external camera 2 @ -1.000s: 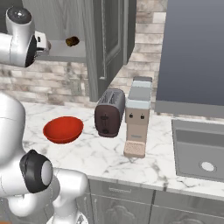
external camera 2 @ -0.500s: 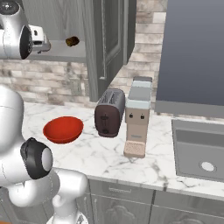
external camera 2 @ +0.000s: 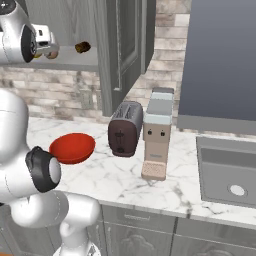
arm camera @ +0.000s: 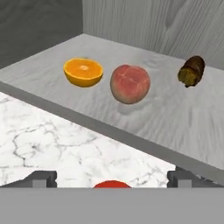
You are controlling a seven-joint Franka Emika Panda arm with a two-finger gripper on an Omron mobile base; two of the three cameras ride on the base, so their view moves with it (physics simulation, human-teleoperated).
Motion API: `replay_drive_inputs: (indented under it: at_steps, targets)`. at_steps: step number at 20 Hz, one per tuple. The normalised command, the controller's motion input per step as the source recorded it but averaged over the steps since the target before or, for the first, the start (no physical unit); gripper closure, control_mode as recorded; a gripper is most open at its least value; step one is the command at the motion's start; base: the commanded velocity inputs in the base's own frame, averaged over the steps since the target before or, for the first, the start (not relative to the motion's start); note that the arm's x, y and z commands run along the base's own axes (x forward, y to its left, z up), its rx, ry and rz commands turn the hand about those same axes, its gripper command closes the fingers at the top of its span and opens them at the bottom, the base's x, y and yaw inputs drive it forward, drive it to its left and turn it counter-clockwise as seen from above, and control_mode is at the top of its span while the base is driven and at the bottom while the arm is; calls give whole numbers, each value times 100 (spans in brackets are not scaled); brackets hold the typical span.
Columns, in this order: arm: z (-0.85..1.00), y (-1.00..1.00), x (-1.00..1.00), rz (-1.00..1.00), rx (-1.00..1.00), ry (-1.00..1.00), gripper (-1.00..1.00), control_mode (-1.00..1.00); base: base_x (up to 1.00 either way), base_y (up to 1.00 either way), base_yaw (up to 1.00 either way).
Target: Open the cabinet. Pick the orange and peach from the cabinet and place them into the bowl. Then close the cabinet.
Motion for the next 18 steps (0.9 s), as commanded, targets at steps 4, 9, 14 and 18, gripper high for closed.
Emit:
replay_drive_inputs:
  at_steps: [4,9,14,18]
  targets:
    - [-11,0,34,-6,-3,-6,-100,-100,0,0,0]
    - [-19,0,29,-5,-2,-6,-100,-100,0,0,0]
    - [-3,0,22,-5,0,-8,-100,-100,0,0,0]
    - [0,0,23,-3,0,-7,-100,-100,0,0,0]
